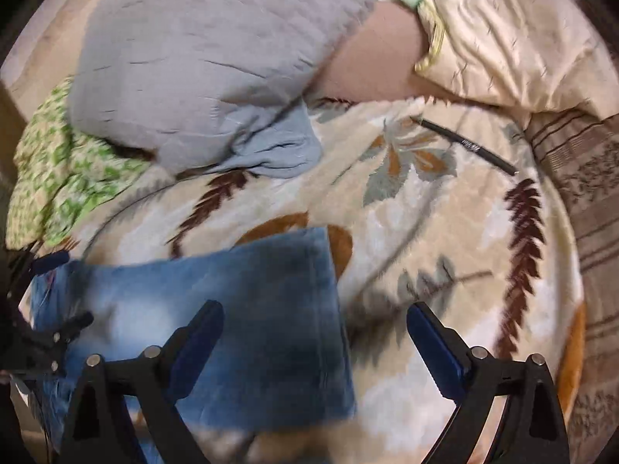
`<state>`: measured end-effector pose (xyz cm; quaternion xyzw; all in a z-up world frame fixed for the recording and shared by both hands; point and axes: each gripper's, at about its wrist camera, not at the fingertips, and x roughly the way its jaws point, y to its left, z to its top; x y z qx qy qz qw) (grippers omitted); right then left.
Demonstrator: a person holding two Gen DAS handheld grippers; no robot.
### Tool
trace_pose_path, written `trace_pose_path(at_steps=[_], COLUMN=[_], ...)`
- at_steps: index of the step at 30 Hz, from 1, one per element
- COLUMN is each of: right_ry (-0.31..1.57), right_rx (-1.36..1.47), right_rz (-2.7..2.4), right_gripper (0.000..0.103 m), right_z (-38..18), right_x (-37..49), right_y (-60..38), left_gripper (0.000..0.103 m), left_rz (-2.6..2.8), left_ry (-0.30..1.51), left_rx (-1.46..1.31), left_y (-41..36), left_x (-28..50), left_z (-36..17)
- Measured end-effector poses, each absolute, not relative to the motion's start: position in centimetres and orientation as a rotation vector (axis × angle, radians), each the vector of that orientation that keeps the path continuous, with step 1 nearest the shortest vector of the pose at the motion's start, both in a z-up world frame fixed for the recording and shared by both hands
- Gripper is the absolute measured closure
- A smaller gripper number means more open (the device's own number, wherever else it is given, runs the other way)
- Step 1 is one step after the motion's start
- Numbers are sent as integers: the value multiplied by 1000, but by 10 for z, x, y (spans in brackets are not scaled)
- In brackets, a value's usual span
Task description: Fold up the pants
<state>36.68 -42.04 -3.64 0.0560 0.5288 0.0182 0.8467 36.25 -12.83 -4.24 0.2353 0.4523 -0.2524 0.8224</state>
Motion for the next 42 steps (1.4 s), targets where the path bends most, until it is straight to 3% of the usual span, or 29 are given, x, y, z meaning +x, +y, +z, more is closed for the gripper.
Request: trace_pose_path(at_steps=[5,6,7,8,9,10,12,16,24,31,37,42], right_ry=[1193,1206,1218,1216,1206,1193,1168,1124,1003,860,944,1049], right_rx=[151,152,142,126,90,50,-3,-25,-37,6,5,34], right_rz=[47,55,68,75,75,75,82,116,197,259,257,224], right_gripper=[16,28,50,62,72,80,88,97,100,100,100,100], right_z=[-78,-84,-90,-92,-91,-90,-83,-63,-10,39,-2,-53], right_x=[408,412,416,417,417,416,413,402,342,222,135,98], right_y=[-422,-421,-418,-416,-412,-408,-403,-402,-403,-410,-408,-413], left_gripper=[16,16,18,26,76,96,98,100,100,100,100,100], left_rz=[-553,-560,-567,-571,-586,-602,-585,-595,-636,-678,-705,-733], left_ry=[1035,1050,1054,1056,1079,1123,1135,1114,991,881,945,1032], left_rx=[546,562,579,589,580,543,510,555,516,482,526,478], left_y=[-134,-136,-137,-138,-139,-138,-138,-141,-128,-106,-117,-125], left_x=[389,390,391,391,392,395,396,385,318,196,106,86], left_z=[-74,-79,-83,-86,-88,-91,-88,-81,-12,35,-10,-44])
